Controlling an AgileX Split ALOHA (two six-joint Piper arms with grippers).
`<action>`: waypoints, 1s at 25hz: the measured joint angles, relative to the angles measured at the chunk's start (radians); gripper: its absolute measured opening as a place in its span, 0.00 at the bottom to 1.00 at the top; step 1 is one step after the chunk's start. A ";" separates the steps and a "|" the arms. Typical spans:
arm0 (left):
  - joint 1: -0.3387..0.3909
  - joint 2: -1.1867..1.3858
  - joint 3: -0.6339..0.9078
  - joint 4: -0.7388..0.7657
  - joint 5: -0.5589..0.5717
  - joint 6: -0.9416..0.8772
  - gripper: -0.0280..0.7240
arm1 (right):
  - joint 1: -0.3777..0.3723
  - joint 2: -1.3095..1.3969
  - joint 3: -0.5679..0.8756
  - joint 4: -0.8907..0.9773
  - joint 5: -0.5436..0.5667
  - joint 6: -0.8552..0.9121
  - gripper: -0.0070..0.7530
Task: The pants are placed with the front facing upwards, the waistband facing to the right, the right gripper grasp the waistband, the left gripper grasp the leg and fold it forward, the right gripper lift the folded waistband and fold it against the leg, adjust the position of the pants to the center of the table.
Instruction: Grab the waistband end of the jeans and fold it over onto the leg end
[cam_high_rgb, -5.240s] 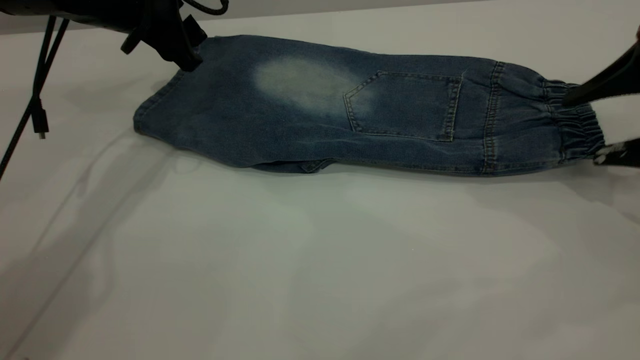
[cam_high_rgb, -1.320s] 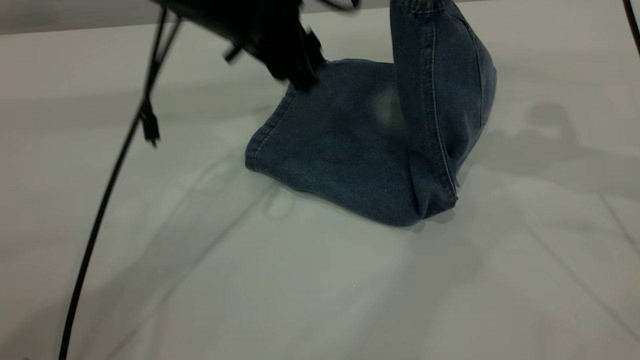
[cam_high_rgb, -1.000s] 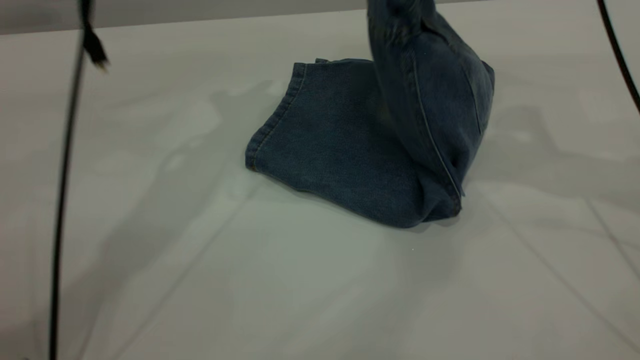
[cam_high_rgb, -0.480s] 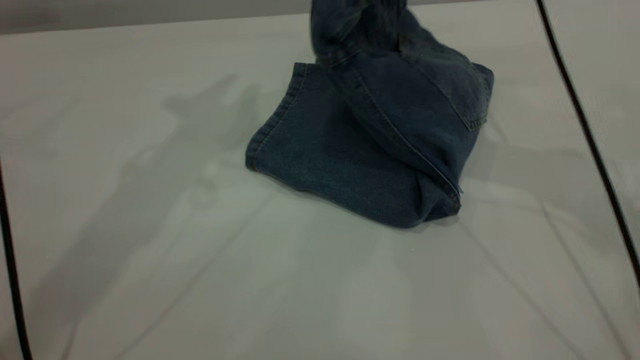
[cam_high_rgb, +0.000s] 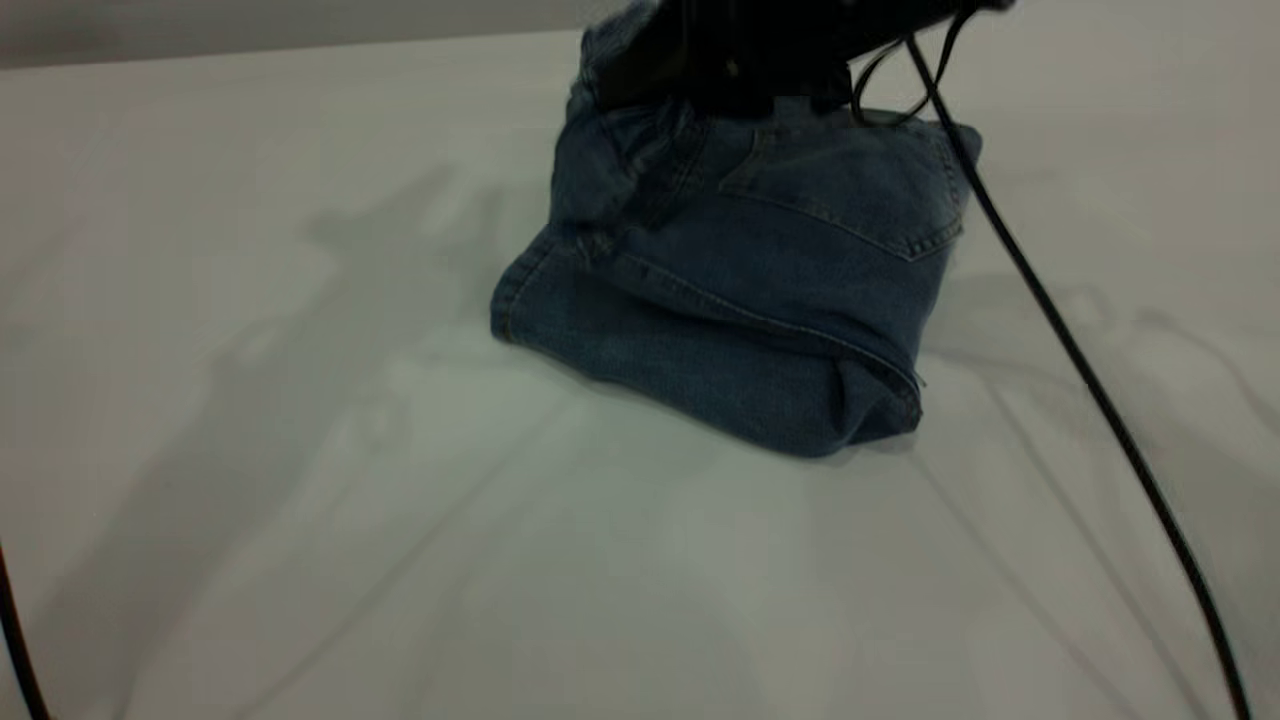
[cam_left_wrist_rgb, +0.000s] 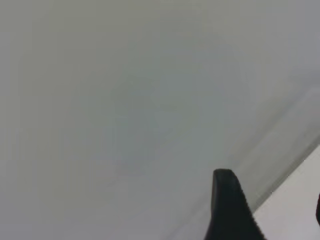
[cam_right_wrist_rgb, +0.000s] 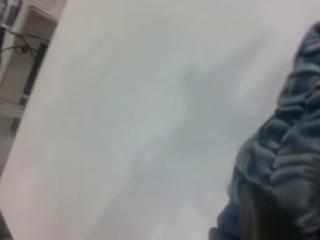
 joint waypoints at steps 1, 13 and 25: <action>0.000 0.000 0.000 0.000 -0.001 0.000 0.53 | 0.000 0.015 0.000 -0.001 -0.005 0.000 0.13; 0.000 0.000 0.000 -0.003 0.000 0.000 0.53 | 0.000 0.057 -0.010 -0.004 0.077 0.007 0.48; 0.000 0.000 0.000 -0.003 0.008 0.000 0.53 | 0.020 0.056 -0.088 -0.011 0.092 0.141 0.67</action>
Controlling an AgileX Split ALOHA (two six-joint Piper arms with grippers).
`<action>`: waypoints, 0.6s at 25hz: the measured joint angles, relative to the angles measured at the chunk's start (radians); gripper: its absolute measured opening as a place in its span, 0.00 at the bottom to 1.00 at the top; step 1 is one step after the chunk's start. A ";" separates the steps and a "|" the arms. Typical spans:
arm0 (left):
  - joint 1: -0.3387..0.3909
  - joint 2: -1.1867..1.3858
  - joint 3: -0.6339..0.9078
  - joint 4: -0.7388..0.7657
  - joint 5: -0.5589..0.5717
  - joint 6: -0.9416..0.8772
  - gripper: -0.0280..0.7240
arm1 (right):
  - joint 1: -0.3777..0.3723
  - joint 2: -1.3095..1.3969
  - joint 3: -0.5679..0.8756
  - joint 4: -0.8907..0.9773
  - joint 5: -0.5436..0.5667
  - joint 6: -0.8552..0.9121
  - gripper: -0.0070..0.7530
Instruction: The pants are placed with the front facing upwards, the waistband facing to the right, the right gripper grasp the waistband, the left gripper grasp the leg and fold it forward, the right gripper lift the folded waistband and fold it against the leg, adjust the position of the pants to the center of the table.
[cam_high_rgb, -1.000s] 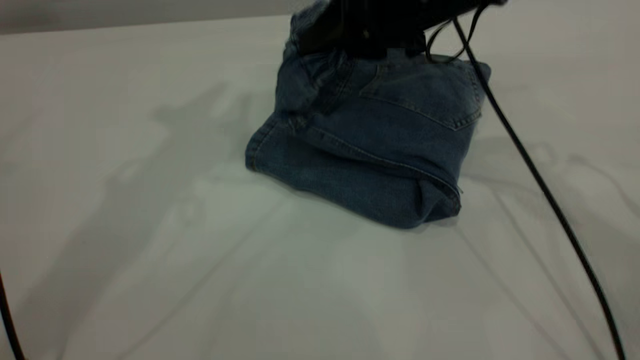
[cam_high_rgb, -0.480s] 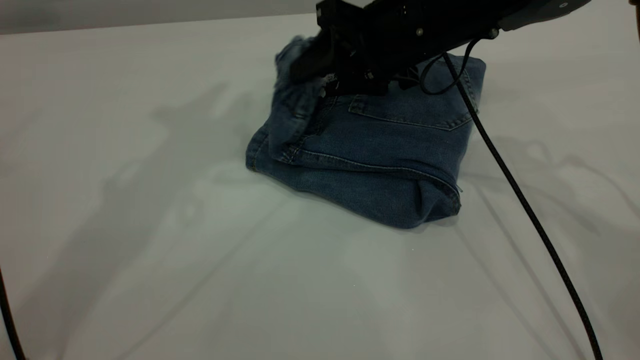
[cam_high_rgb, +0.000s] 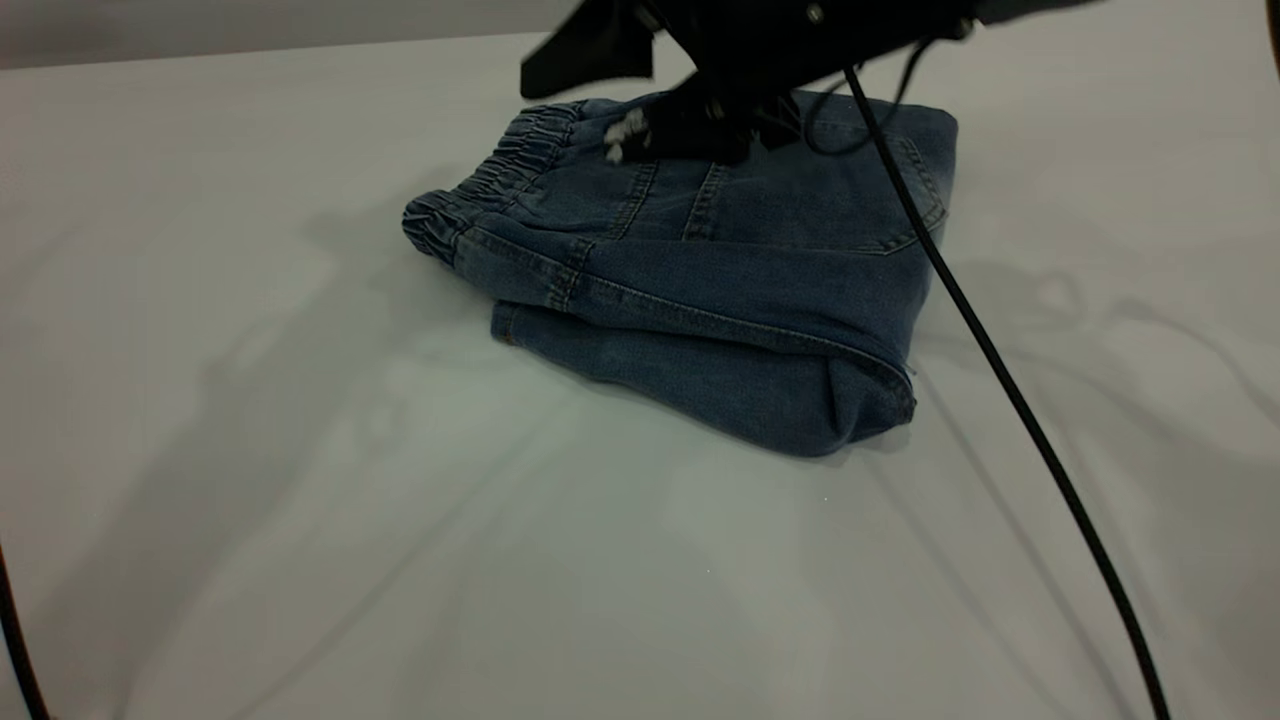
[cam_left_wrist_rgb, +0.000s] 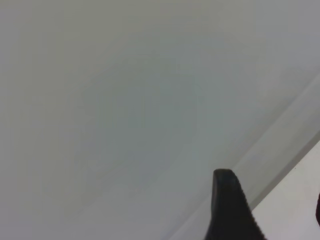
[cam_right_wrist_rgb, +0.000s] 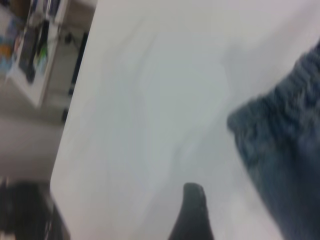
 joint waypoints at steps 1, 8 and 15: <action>0.000 0.000 0.000 0.000 0.000 0.000 0.53 | 0.006 0.000 -0.023 -0.017 -0.027 0.048 0.66; 0.000 0.000 0.000 0.000 0.001 0.000 0.53 | 0.078 0.000 -0.218 -0.359 -0.140 0.507 0.65; 0.000 0.000 0.000 0.002 0.000 0.000 0.53 | 0.096 0.048 -0.354 -1.026 -0.073 1.106 0.65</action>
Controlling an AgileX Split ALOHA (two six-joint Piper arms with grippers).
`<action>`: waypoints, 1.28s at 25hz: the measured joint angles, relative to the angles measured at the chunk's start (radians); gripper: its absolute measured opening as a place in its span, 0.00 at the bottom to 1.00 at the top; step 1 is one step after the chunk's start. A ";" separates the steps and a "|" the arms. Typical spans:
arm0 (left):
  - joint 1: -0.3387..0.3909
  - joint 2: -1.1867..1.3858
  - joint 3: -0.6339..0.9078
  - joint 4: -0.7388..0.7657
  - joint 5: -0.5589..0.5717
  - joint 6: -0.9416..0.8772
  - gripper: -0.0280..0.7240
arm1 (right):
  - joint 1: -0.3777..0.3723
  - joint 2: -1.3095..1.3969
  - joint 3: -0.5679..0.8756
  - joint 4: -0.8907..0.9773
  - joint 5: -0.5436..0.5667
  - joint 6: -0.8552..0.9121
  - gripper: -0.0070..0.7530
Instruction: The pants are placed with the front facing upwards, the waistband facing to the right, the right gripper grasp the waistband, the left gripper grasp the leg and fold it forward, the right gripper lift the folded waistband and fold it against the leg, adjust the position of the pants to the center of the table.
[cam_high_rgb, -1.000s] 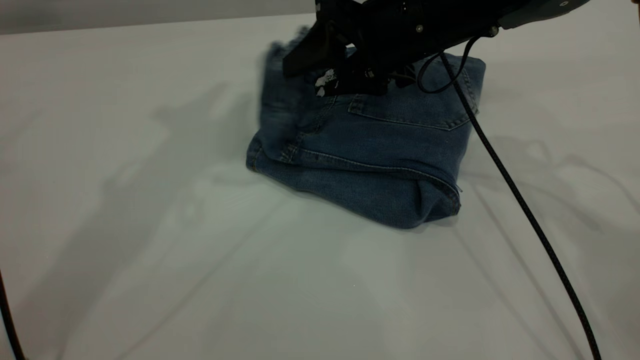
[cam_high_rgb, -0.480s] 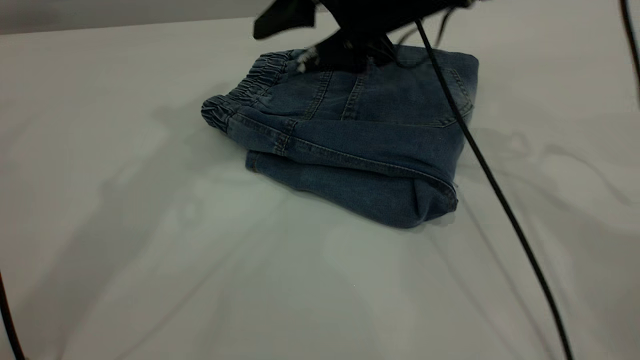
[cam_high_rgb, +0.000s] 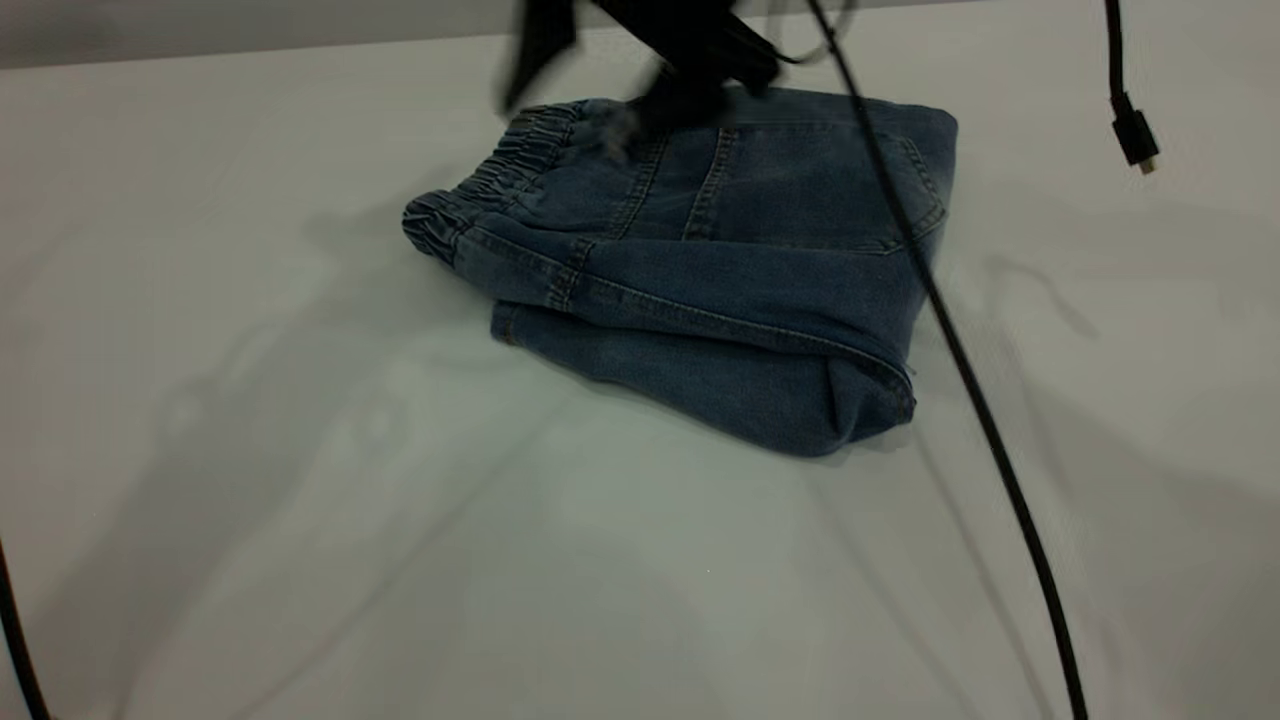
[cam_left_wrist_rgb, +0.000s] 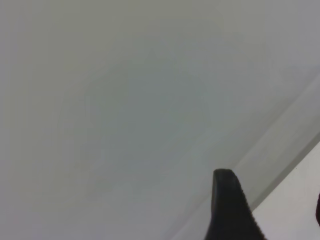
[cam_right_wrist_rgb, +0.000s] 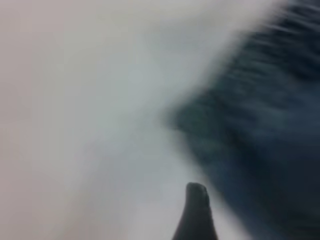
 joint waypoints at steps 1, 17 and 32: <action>0.000 0.000 0.000 0.000 0.000 0.000 0.53 | -0.001 0.014 -0.012 -0.087 0.018 0.081 0.65; 0.000 -0.103 0.000 0.000 0.004 0.000 0.53 | 0.026 0.147 -0.071 -0.538 0.078 0.587 0.65; 0.000 -0.144 0.000 0.000 -0.002 0.001 0.53 | 0.260 0.151 -0.067 -0.677 0.270 0.286 0.65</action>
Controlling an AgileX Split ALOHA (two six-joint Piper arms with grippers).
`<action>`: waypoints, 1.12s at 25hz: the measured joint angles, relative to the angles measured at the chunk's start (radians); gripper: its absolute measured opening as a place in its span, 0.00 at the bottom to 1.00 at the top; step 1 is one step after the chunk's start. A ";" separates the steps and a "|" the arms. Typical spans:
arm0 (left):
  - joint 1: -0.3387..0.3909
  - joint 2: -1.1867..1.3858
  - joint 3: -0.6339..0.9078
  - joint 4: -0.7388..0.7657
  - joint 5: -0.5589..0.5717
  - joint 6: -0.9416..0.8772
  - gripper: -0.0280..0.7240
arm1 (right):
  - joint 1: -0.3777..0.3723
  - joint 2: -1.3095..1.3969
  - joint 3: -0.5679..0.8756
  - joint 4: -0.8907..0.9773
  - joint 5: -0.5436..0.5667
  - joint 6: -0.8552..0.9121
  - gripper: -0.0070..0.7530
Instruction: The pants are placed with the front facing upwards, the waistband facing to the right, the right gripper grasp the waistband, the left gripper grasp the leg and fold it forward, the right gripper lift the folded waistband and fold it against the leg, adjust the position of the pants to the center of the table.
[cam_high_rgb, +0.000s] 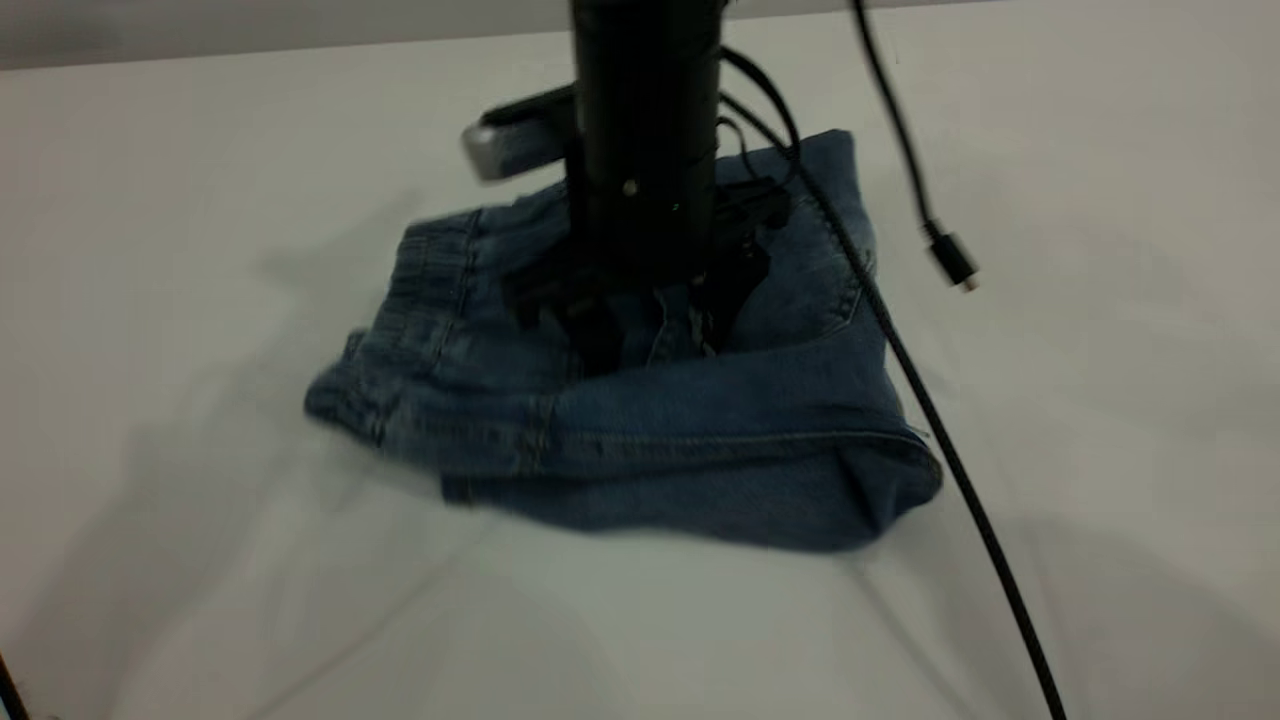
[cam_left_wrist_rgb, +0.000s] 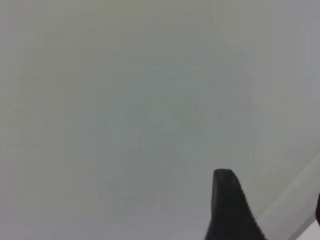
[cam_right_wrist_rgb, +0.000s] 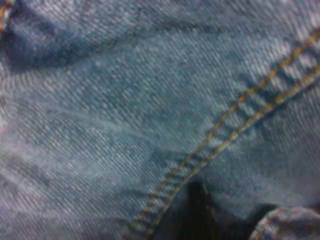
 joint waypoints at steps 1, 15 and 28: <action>0.000 0.001 0.000 0.000 0.001 0.000 0.53 | 0.012 0.001 0.000 -0.011 0.017 -0.013 0.65; 0.000 -0.007 0.003 0.000 0.018 -0.001 0.53 | 0.025 -0.117 -0.113 -0.177 0.086 0.012 0.62; -0.001 -0.242 0.009 -0.003 0.007 -0.071 0.53 | 0.016 -0.513 -0.196 -0.142 0.254 0.008 0.62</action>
